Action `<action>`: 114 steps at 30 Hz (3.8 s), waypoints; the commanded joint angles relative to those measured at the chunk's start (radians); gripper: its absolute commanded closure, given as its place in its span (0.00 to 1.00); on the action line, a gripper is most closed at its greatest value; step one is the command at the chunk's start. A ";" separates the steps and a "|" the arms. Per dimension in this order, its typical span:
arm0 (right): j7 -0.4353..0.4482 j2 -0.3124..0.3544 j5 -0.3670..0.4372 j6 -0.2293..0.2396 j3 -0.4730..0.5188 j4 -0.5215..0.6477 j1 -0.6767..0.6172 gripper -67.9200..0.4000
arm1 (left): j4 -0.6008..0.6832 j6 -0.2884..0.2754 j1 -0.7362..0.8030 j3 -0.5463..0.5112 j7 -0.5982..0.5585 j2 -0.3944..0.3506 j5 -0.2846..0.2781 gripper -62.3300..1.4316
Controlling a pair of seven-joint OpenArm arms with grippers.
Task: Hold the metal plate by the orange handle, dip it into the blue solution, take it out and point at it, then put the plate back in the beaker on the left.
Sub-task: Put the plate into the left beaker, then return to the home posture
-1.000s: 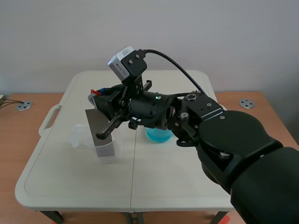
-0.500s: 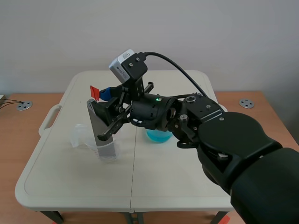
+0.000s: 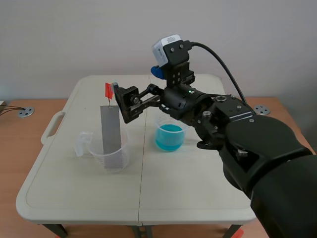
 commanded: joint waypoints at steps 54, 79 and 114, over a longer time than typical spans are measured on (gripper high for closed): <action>-0.263 0.291 0.028 0.027 0.375 0.862 -0.671 0.02 | 0.140 -0.059 -0.704 0.291 -0.198 -0.040 -0.040 0.00; -0.184 0.310 -0.069 -0.011 0.403 0.904 -0.792 0.02 | 0.278 -0.059 -0.857 0.509 -0.179 -0.056 -0.040 0.00; -0.183 0.310 -0.077 -0.023 0.403 0.904 -0.792 0.02 | 0.278 -0.059 -0.857 0.509 -0.176 -0.056 -0.040 0.00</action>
